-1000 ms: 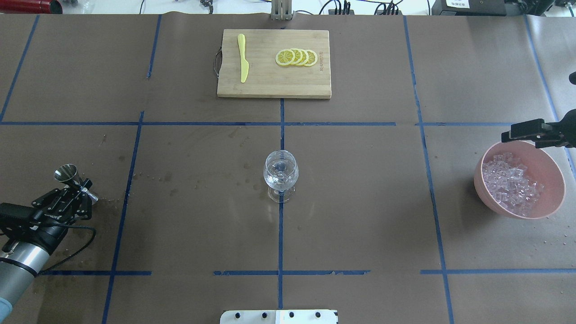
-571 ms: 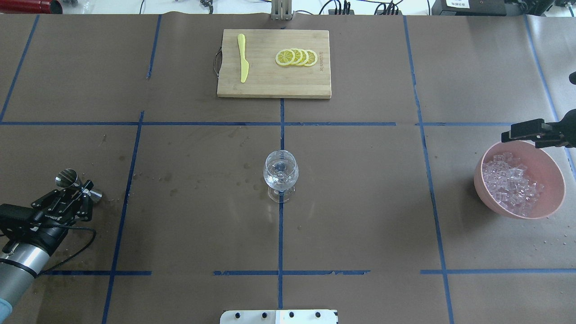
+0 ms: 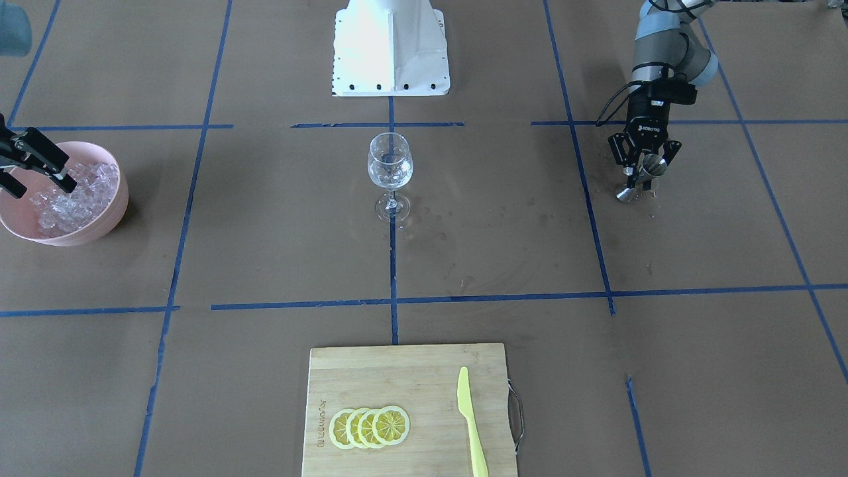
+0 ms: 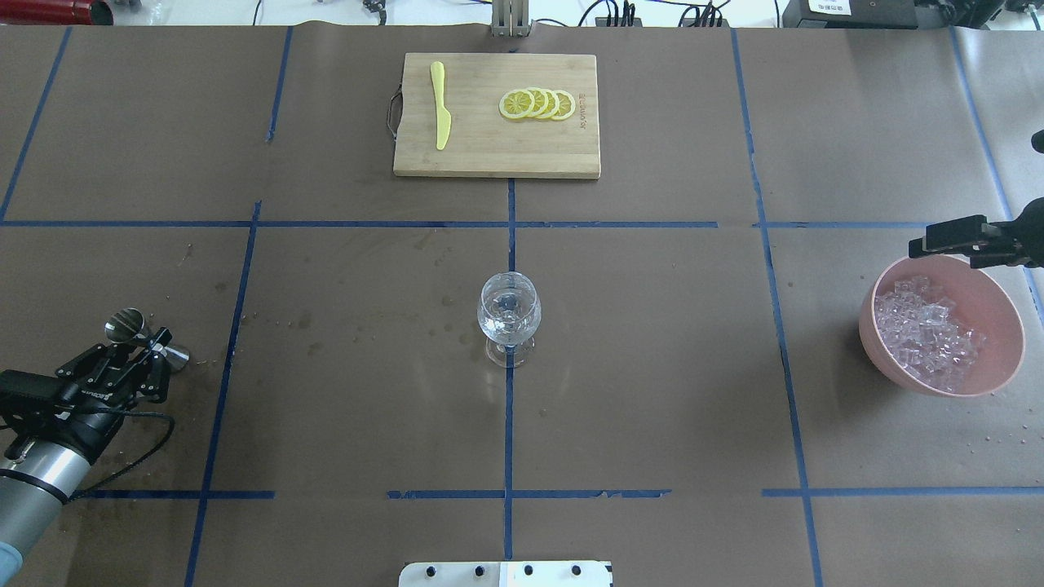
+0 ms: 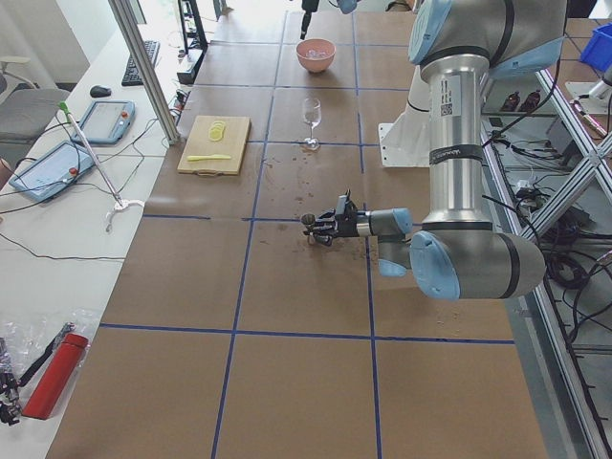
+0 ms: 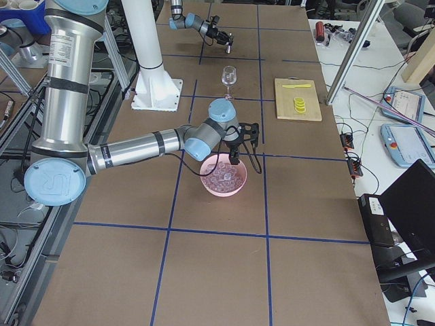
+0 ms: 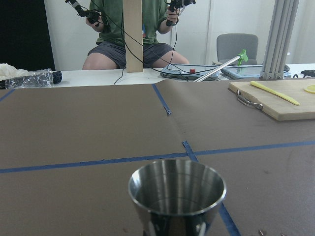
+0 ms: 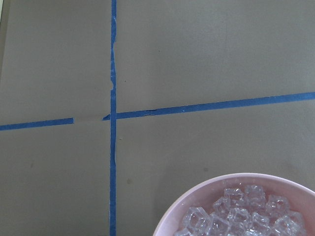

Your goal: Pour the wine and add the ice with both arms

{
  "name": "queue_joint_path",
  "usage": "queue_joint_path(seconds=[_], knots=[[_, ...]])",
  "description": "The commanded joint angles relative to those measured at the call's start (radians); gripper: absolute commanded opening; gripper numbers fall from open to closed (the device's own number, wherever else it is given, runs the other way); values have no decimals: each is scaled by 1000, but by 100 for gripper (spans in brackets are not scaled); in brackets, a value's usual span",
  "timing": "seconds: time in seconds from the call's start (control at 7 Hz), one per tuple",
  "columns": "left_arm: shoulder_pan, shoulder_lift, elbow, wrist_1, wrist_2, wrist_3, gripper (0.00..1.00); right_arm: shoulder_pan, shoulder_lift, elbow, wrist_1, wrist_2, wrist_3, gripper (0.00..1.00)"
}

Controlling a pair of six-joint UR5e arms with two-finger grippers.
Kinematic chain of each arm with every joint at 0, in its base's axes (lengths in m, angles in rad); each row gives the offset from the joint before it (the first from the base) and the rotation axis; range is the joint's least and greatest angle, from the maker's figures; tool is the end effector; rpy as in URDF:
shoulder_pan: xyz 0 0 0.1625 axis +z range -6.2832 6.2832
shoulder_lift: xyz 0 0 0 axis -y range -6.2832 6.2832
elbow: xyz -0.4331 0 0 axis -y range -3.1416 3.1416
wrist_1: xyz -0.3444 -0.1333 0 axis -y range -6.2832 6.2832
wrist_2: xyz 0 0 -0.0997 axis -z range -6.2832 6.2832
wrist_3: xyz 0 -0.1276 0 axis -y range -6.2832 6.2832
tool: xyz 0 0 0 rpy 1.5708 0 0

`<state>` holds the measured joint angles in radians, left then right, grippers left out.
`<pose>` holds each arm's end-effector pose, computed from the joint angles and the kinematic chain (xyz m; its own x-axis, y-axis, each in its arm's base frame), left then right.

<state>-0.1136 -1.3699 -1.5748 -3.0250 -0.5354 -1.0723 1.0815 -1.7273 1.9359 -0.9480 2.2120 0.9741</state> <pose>0.3142 -0.2805 0.5795 0.6854 0.1673 -0.7087 0.6183 0.3805 0.6878 -0.1434 -0.3906 0.5142 0.5427 0.0611 0.8377 -0.2353 0.9685 0.0818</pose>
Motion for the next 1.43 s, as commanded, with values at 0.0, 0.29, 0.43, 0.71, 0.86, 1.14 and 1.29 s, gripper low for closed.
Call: queue_joint_path(seconds=[0.0, 0.29, 0.43, 0.71, 0.86, 1.14, 1.29], knots=[[2, 0, -1, 0, 0, 2, 85, 0, 0, 0, 0, 0, 2, 100], [6, 2, -13, 0, -14, 20, 98, 0, 0, 0, 0, 0, 2, 100], [9, 11, -33, 0, -64, 44, 98, 0, 0, 0, 0, 0, 2, 100], [11, 53, -44, 12, -141, 75, 97, 2, -2, 2, 0, 0, 2, 100], [9, 75, -72, 18, -200, 84, 96, 2, -2, 3, 0, 0, 2, 100], [8, 158, -158, 75, -296, 127, 96, 2, -2, 14, 0, 0, 3, 100], [6, 169, -175, 112, -360, 133, 96, 2, -6, 14, 0, -2, 3, 100]])
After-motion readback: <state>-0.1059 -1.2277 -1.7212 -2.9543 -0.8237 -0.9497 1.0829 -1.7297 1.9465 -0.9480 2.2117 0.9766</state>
